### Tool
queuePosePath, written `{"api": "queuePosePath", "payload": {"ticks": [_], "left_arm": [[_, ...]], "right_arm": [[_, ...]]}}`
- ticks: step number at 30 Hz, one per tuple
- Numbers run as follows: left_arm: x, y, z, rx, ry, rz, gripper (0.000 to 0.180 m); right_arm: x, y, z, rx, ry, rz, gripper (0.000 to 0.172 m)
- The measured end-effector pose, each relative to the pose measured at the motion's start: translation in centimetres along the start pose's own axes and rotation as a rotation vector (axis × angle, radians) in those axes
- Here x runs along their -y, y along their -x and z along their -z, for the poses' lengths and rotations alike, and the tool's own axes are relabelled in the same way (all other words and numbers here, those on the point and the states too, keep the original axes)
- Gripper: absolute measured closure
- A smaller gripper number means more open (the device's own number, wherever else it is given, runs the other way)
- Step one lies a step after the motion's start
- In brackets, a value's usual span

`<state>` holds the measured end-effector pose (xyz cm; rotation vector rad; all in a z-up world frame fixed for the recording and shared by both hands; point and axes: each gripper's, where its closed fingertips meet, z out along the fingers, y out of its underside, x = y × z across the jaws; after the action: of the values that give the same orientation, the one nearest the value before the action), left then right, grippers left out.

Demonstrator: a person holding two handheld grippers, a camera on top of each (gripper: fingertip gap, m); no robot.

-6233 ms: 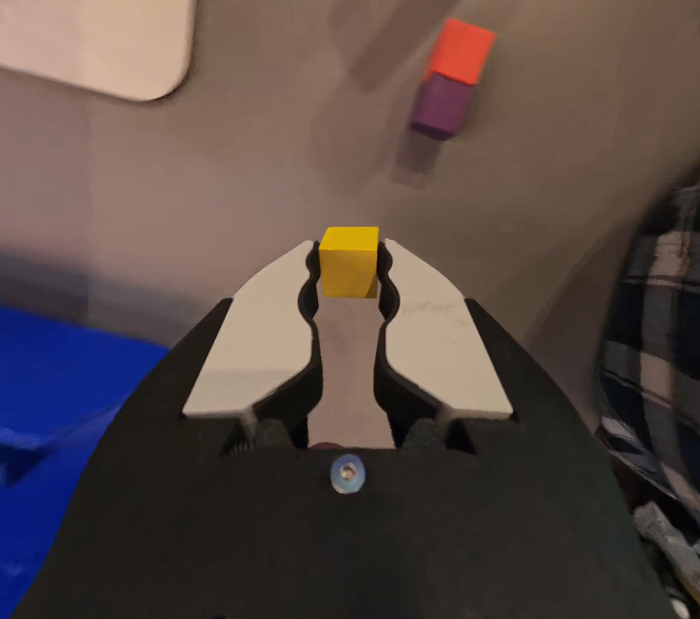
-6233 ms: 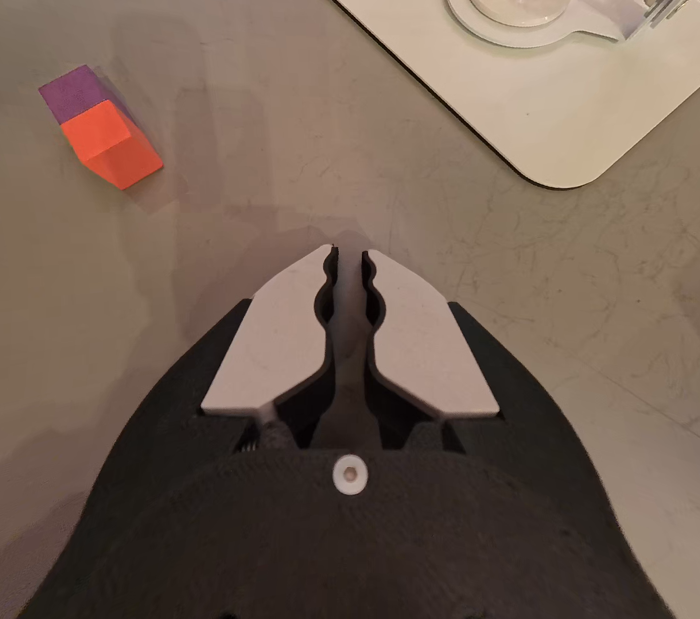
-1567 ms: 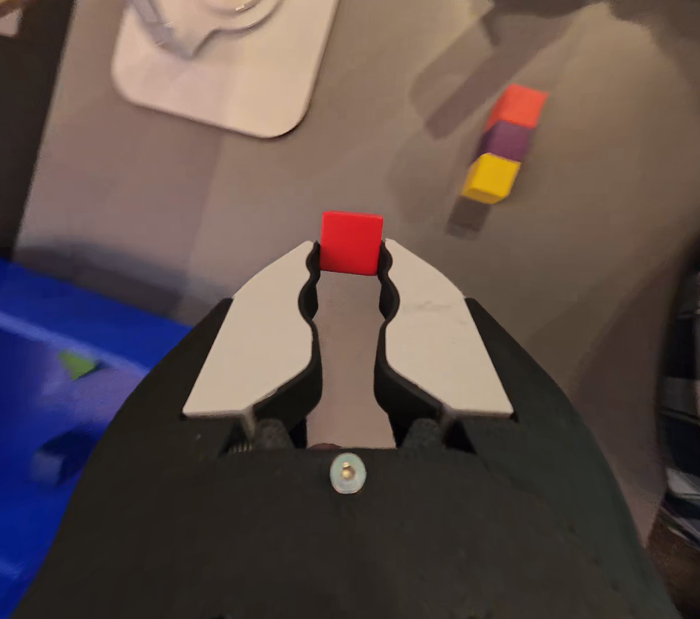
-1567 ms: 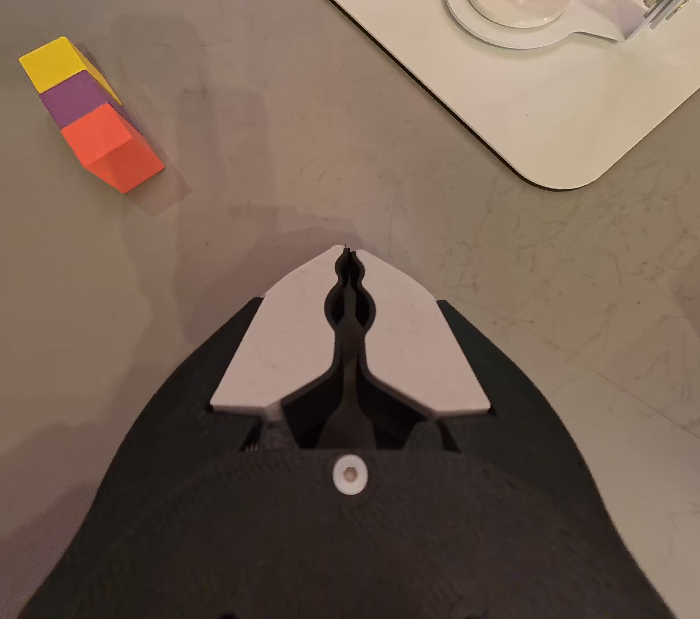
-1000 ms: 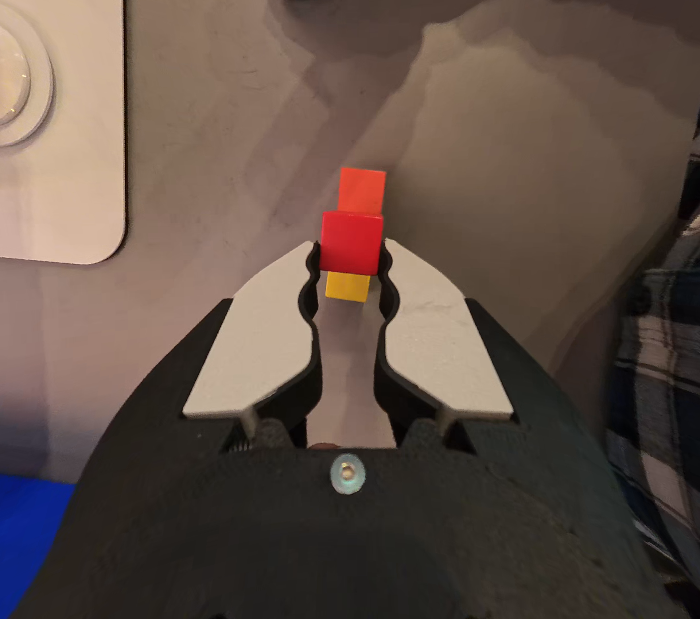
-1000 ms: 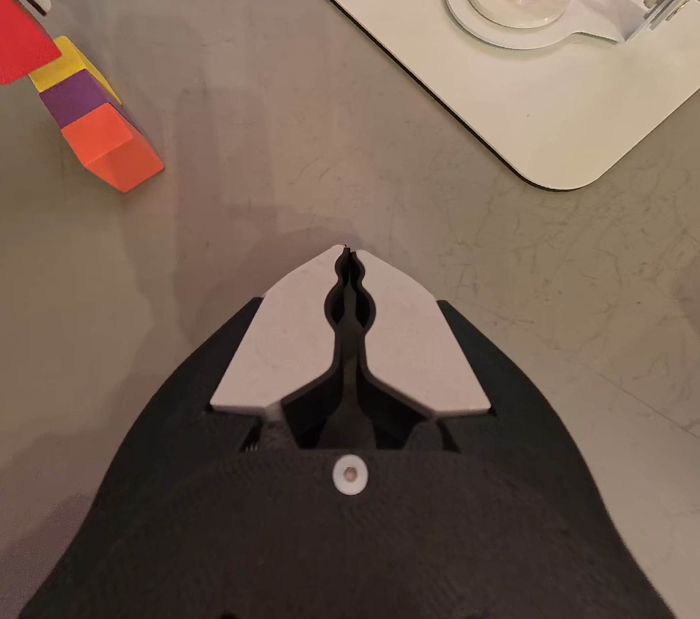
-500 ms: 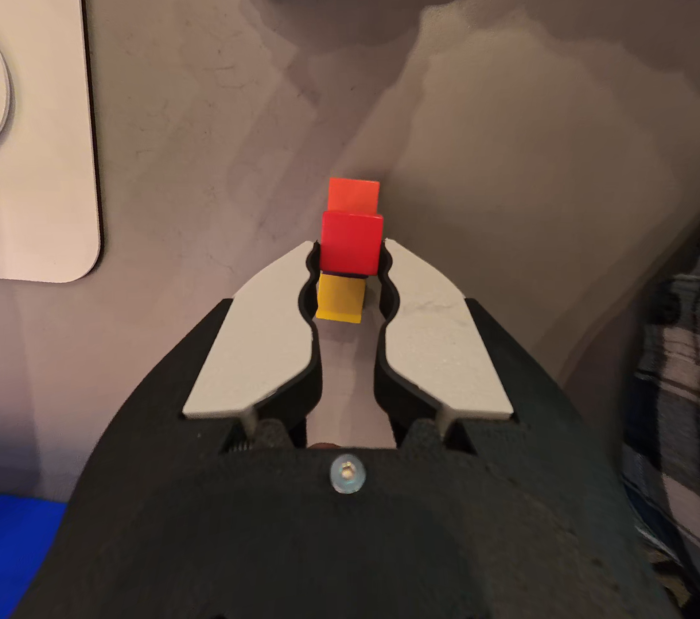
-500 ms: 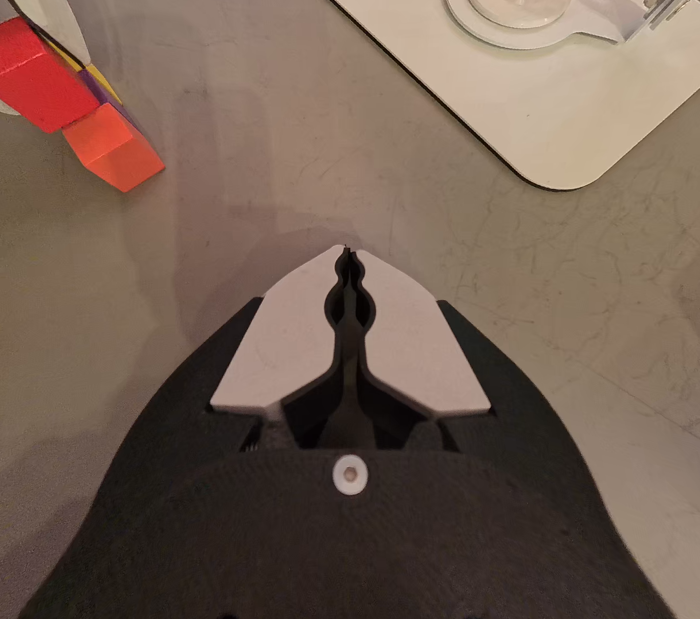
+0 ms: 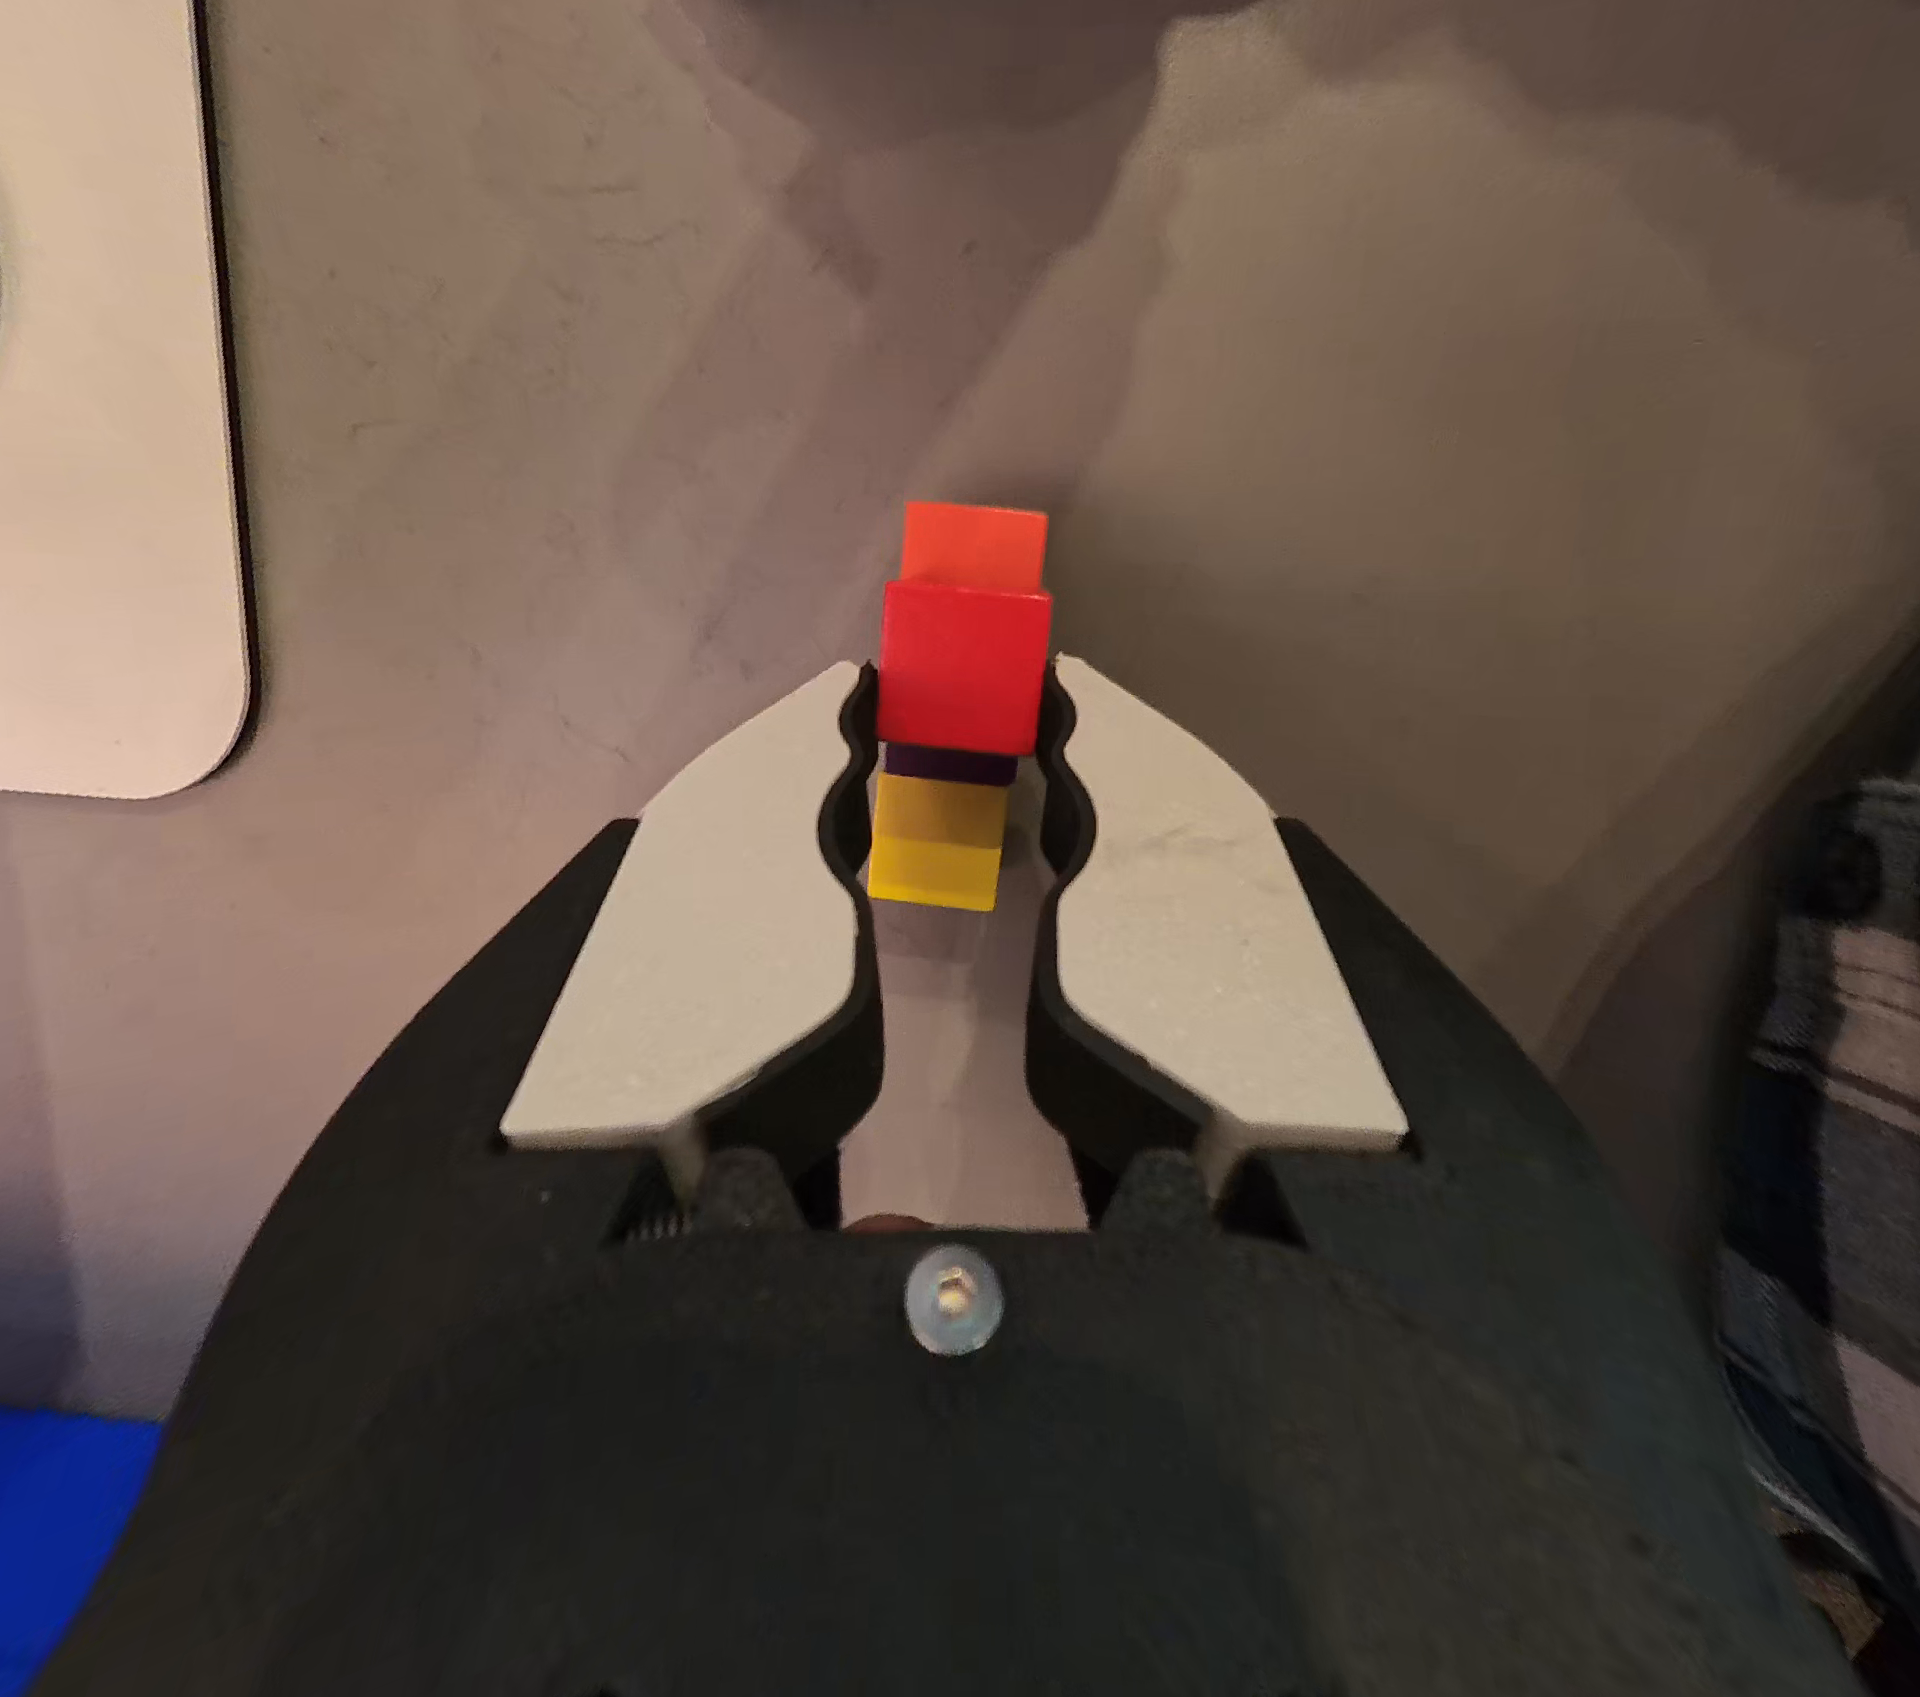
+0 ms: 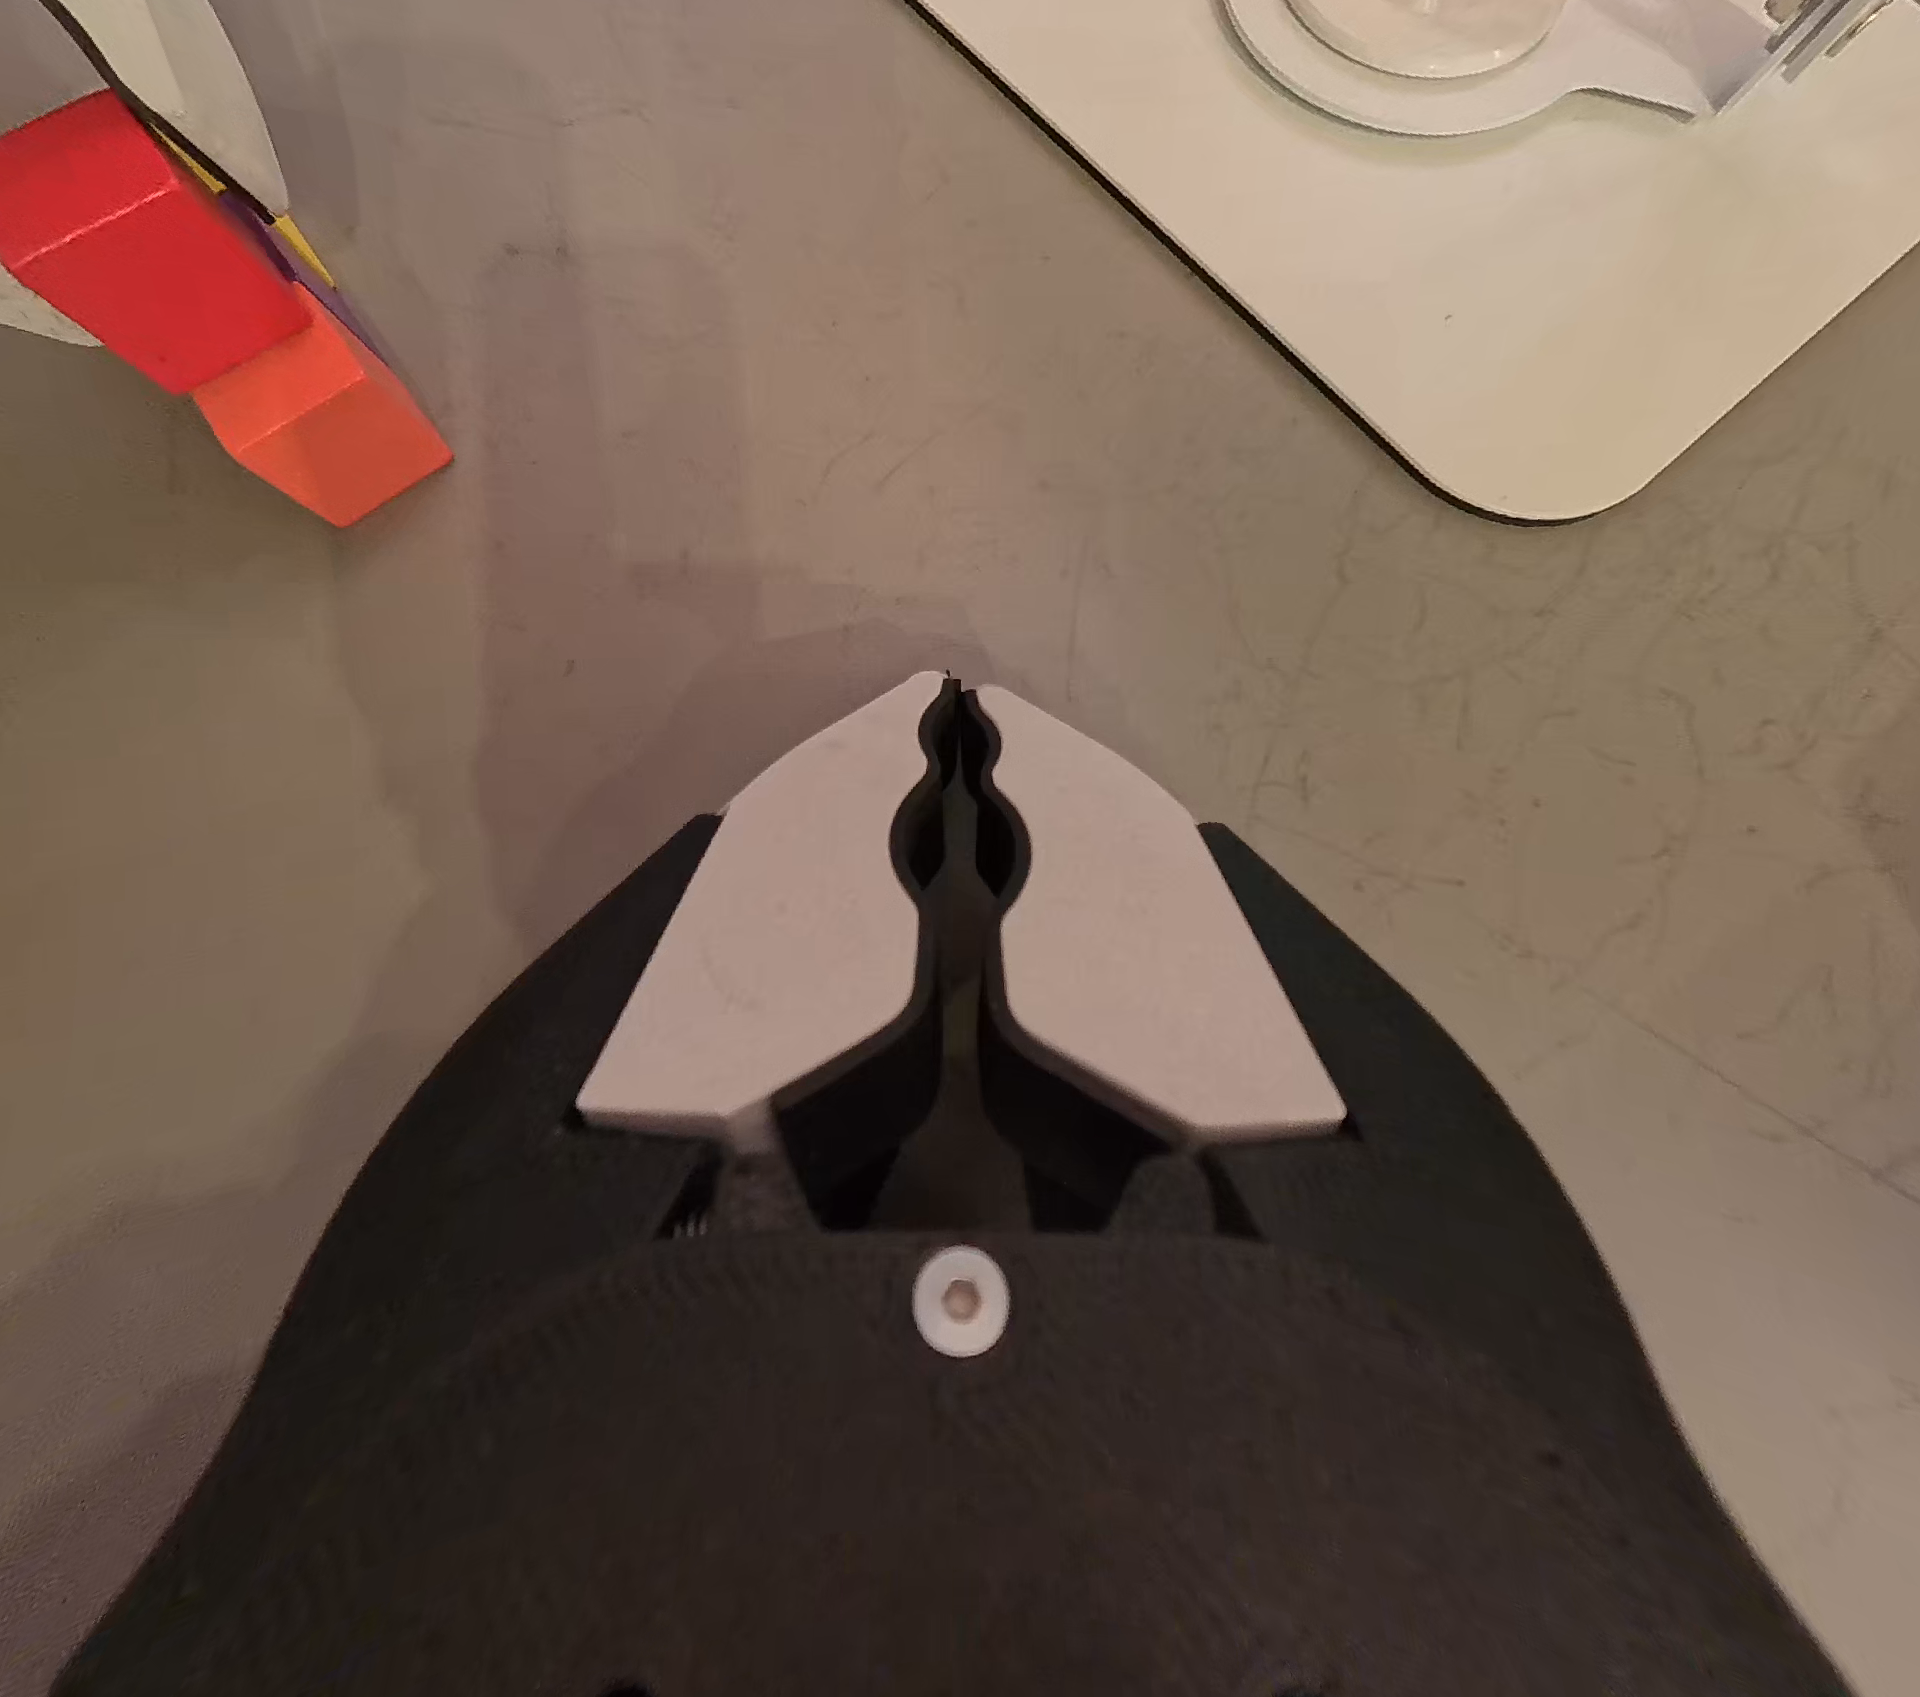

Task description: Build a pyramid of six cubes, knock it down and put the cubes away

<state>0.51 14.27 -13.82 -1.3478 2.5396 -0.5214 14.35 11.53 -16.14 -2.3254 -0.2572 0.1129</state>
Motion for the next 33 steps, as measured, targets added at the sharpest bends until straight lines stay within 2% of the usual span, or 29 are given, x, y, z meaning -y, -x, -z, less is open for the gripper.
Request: {"api": "queuePosePath", "payload": {"ticks": [9,10,12,13,16,19,21,24,26,29,33], "left_arm": [[0.0,-0.1,-0.1,-0.007,-0.008,0.007,0.152],[0.0,-0.1,-0.2,-0.003,-0.007,0.012,0.149],[0.0,-0.2,-0.1,-0.009,-0.01,0.027,0.128],[0.0,-0.3,0.1,-0.017,-0.014,0.032,0.127],[0.3,0.0,2.4,-0.025,-0.066,0.061,0.123],[-0.5,3.1,6.6,0.057,-0.135,0.111,0.124],[-2.8,7.1,9.7,0.175,-0.127,0.154,0.128],[-8.2,13.7,14.3,0.346,-0.084,0.251,0.129],[-11.4,17.1,16.5,0.406,-0.083,0.31,0.131],[-16.1,20.8,17.5,0.449,0.003,0.332,0.133],[-19.7,23.4,15.4,0.42,0.096,0.282,0.133]], "right_arm": [[0.0,0.0,0.0,0.0,0.0,0.0,0.172],[0.0,0.0,0.0,0.0,0.0,0.0,0.172],[0.0,0.1,0.0,0.0,0.0,0.0,0.172],[0.0,0.1,0.1,0.0,0.0,0.0,0.172],[-0.1,0.1,0.1,0.0,0.0,0.001,0.172],[-0.1,0.1,0.1,0.0,0.0,0.001,0.171],[-0.1,0.1,0.1,0.0,0.0,0.0,0.171],[-0.1,0.1,0.1,0.0,0.0,-0.001,0.171],[-0.1,0.1,0.1,0.001,0.0,-0.002,0.172],[-0.1,0.1,0.2,0.002,0.0,-0.004,0.172],[-0.1,0.1,0.2,0.004,-0.001,-0.008,0.172]]}}
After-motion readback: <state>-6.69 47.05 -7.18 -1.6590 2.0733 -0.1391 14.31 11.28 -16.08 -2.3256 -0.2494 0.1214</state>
